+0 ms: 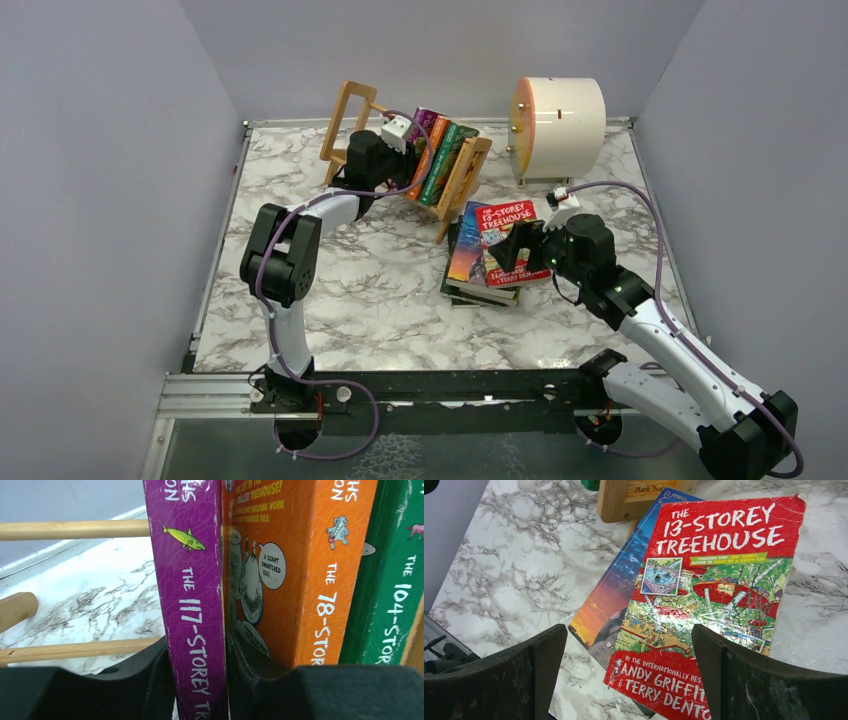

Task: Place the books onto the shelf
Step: Place the book on the shelf.

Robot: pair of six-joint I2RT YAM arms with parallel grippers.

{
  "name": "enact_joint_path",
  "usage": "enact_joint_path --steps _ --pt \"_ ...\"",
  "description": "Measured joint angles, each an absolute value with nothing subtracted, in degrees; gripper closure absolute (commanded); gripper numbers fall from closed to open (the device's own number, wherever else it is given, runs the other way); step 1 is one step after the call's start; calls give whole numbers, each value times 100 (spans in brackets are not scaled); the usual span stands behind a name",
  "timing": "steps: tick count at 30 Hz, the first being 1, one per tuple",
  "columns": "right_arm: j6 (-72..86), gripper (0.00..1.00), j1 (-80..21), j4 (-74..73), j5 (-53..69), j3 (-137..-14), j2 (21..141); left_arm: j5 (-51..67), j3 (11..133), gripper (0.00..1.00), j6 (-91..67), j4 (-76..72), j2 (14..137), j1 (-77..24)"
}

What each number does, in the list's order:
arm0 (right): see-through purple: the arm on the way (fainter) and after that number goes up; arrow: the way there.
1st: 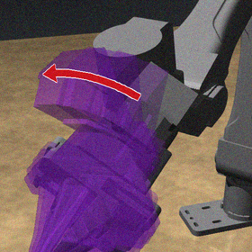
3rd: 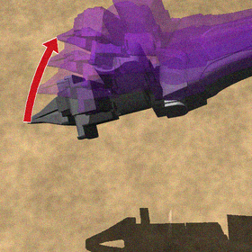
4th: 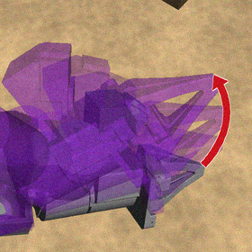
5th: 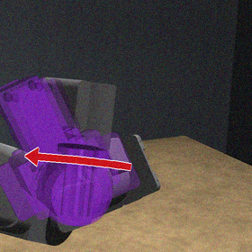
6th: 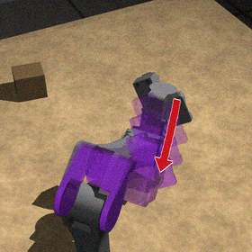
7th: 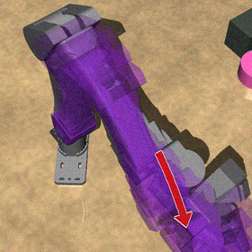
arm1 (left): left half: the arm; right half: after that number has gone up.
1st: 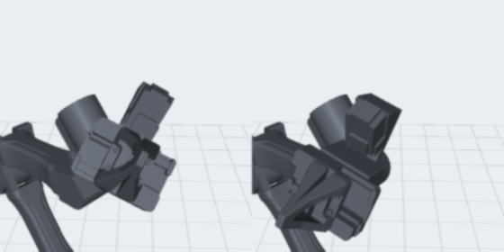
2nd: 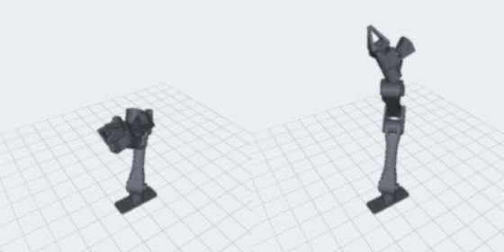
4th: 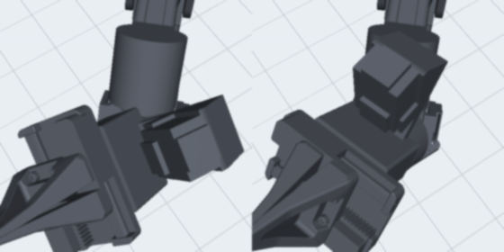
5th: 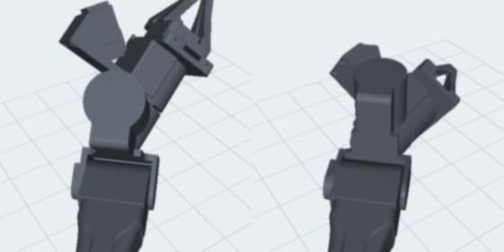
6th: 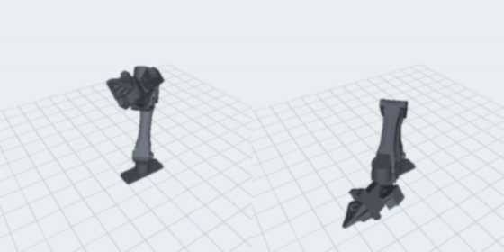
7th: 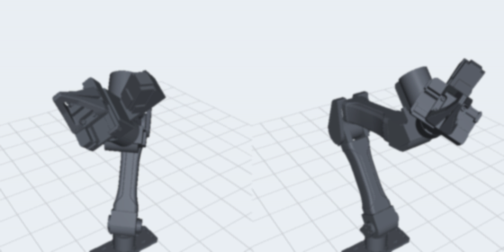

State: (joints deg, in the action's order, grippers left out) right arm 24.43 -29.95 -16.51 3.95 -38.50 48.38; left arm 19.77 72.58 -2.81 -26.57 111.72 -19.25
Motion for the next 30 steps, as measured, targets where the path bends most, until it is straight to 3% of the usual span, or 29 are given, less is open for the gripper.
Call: enact_joint_path --steps 30 --pt "2523 6 -2995 -1649 397 -3846 4746 2287 7035 69 -307 -2722 10855 -2012"
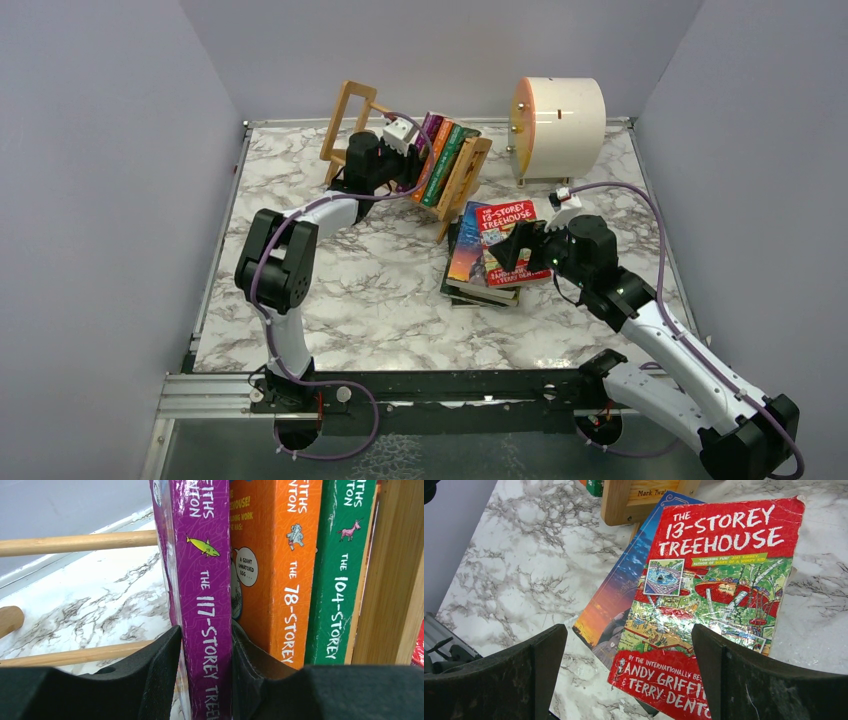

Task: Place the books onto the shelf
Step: Place the book on the shelf.

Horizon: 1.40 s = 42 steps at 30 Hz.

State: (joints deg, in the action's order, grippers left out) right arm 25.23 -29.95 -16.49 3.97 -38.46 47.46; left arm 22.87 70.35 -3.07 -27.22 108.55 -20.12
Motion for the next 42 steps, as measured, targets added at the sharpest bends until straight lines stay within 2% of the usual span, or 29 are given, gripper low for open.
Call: enact_joint_path --steps 7,25,42 --pt "2523 6 -2995 -1649 397 -3844 4744 2016 6952 69 -340 -2707 10704 -2049" --pt "2526 6 -2995 -1647 395 -3844 4803 384 6976 69 -379 -2038 10296 -2102" --pt "2528 6 -2995 -1647 392 -3844 4810 996 7039 69 -399 -2073 10265 -2097"
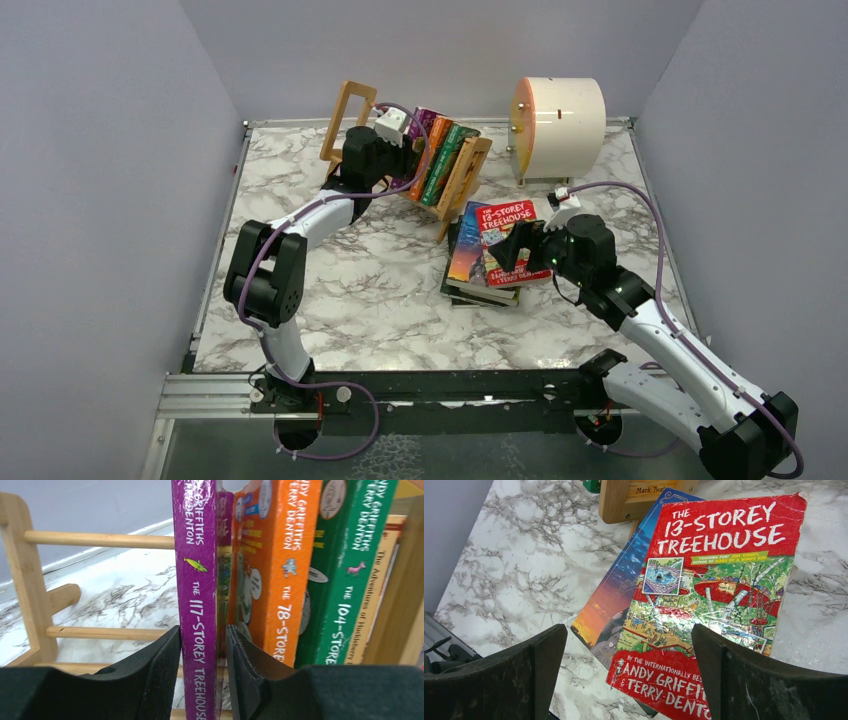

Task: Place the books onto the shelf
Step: Place the book on the shelf.

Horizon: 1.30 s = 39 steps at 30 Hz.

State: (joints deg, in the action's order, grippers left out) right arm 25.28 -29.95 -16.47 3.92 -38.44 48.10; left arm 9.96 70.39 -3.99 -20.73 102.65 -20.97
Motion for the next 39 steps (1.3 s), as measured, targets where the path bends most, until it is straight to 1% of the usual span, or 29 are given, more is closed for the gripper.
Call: enact_joint_path --steps 12,17,20,30,39 --pt "2528 6 -2995 -1647 395 -3839 4810 2029 7039 69 -397 -2248 10265 -2086" --pt "2528 6 -2995 -1645 395 -3839 4810 2281 7039 69 -399 -2309 10267 -2084" --pt "2528 6 -2995 -1645 395 -3839 4810 2228 7039 69 -434 -2309 10267 -2084" --pt "2528 6 -2995 -1645 395 -3839 4810 1468 7039 70 -635 -2126 10276 -2018" --pt "2528 6 -2995 -1647 395 -3839 4810 1330 7039 70 -871 -2095 10328 -1907"
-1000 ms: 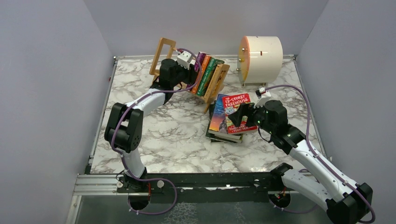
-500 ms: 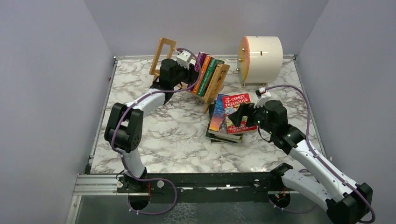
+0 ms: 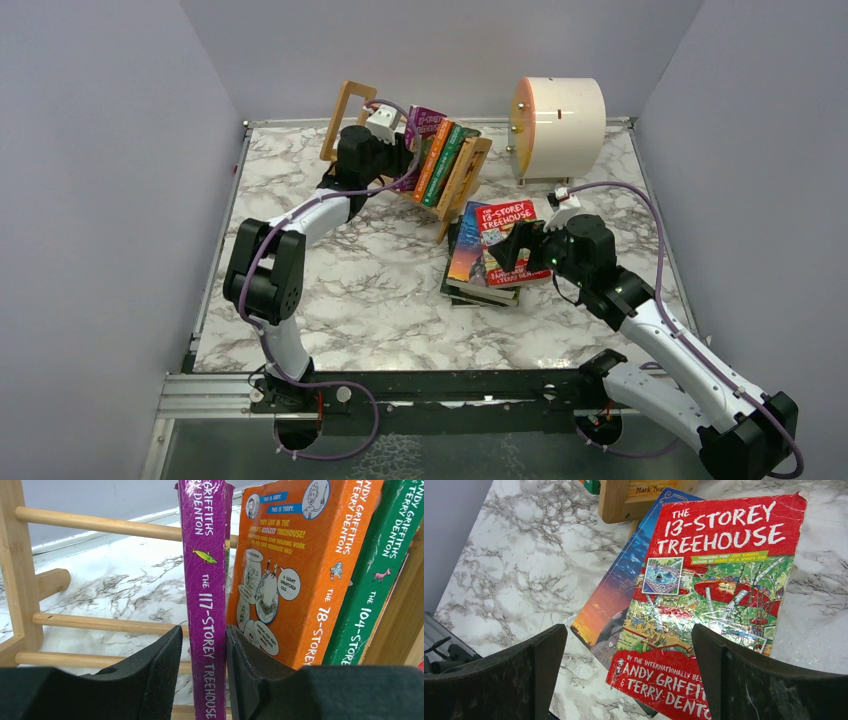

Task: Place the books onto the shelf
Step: Place the book on the shelf.

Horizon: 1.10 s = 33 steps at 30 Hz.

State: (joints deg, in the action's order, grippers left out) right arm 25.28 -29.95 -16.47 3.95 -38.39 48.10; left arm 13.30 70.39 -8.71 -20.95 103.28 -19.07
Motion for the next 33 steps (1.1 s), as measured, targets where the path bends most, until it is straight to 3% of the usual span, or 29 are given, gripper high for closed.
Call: enact_joint_path --steps 6,11,14,33 --pt "2528 6 -2995 -1647 395 -3839 4810 1262 7039 72 -913 -2093 10328 -1881" --pt "2528 6 -2995 -1647 395 -3839 4810 1260 7039 93 -939 -2093 10328 -1881" --pt "2528 6 -2995 -1647 392 -3839 4810 1264 7039 100 -952 -2093 10328 -1874" --pt "2526 6 -2995 -1627 395 -3839 4858 1984 6845 100 -711 -2493 10328 -1874"
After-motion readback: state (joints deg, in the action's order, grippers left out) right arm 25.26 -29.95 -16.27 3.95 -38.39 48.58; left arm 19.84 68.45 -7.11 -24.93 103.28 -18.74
